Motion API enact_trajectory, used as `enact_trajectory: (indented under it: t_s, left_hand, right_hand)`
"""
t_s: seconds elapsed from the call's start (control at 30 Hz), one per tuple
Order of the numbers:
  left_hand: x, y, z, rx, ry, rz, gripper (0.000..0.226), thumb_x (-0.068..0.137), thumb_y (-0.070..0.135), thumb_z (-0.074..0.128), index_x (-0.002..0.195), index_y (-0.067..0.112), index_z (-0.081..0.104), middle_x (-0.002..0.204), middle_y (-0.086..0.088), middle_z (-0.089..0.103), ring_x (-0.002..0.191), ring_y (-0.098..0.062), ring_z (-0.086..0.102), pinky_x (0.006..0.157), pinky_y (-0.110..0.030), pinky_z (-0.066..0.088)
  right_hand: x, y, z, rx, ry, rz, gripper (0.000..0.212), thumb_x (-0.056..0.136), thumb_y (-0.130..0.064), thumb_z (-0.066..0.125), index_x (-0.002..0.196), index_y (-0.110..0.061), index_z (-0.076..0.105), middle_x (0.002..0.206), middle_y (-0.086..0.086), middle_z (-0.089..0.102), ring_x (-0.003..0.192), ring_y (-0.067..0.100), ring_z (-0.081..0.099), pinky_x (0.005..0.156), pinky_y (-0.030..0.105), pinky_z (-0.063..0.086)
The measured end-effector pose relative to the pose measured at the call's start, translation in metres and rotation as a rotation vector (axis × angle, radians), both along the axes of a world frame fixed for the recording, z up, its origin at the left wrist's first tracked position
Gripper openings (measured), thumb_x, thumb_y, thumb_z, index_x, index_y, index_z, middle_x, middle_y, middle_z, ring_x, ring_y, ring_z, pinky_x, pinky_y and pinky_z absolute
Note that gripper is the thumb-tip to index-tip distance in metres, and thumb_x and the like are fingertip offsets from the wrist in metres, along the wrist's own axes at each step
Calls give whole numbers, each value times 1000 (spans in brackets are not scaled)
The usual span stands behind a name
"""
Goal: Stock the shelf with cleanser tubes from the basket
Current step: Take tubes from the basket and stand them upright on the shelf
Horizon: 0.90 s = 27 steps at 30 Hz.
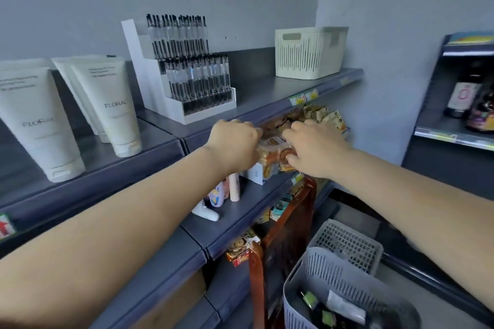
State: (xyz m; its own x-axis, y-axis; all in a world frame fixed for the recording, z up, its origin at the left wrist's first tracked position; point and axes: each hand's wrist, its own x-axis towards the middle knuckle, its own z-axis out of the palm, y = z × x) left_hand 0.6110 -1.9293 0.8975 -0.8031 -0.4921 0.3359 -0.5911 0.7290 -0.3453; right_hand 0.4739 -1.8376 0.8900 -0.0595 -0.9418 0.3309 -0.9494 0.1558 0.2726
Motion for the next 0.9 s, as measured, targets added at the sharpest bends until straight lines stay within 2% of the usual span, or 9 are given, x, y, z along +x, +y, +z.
enact_trajectory:
  t_s: [0.07, 0.17, 0.27, 0.4, 0.53, 0.63, 0.9]
  left_hand:
    - [-18, -9, -17, 27, -14, -41, 31, 89, 30, 46, 116, 16, 54, 117, -4, 58, 112, -29, 52, 82, -34, 38]
    - [-46, -25, -46, 60, -36, -122, 30, 88, 28, 47, 115, 16, 55, 115, -4, 59, 109, -29, 53, 77, -32, 35]
    - [-72, -41, -77, 116, -83, -188, 36, 90, 30, 45, 123, 17, 53, 115, -7, 60, 109, -31, 54, 81, -34, 40]
    - [-101, -54, -124, 216, -132, -295, 34, 91, 30, 44, 120, 14, 50, 117, -8, 57, 112, -31, 52, 74, -34, 40]
    - [-129, -61, -174, 333, -154, -377, 35, 90, 31, 45, 121, 16, 53, 121, -5, 56, 115, -28, 51, 87, -36, 42]
    - [-149, -55, -210, 419, -205, -406, 36, 89, 32, 48, 121, 17, 54, 119, -4, 57, 115, -28, 50, 89, -38, 41]
    - [-193, -30, -312, 602, -477, -458, 29, 93, 29, 45, 118, 18, 52, 113, -3, 55, 104, -26, 52, 76, -38, 42]
  right_hand:
    - [-13, -3, -15, 32, -16, -39, 42, 91, -37, 46, 127, -16, 44, 124, 5, 49, 119, 27, 45, 89, 38, 40]
    - [-32, -9, -41, 89, -43, -114, 43, 91, -36, 46, 129, -16, 43, 127, 6, 47, 120, 27, 44, 88, 38, 40]
    - [-52, -15, -70, 169, -72, -193, 42, 91, -37, 46, 127, -15, 44, 126, 7, 47, 120, 28, 44, 89, 39, 41]
    - [-77, -14, -115, 251, -157, -299, 46, 91, -37, 47, 131, -15, 42, 127, 7, 47, 120, 29, 44, 91, 40, 41]
    - [-98, 2, -163, 314, -253, -381, 41, 90, -35, 47, 125, -14, 45, 124, 8, 48, 117, 28, 46, 87, 39, 42]
    - [-109, 16, -201, 328, -340, -448, 43, 90, -36, 48, 128, -15, 45, 129, 5, 48, 120, 27, 46, 90, 38, 41]
    - [-148, 51, -305, 441, -643, -612, 46, 90, -37, 50, 133, -20, 43, 130, 2, 48, 118, 26, 47, 88, 38, 42]
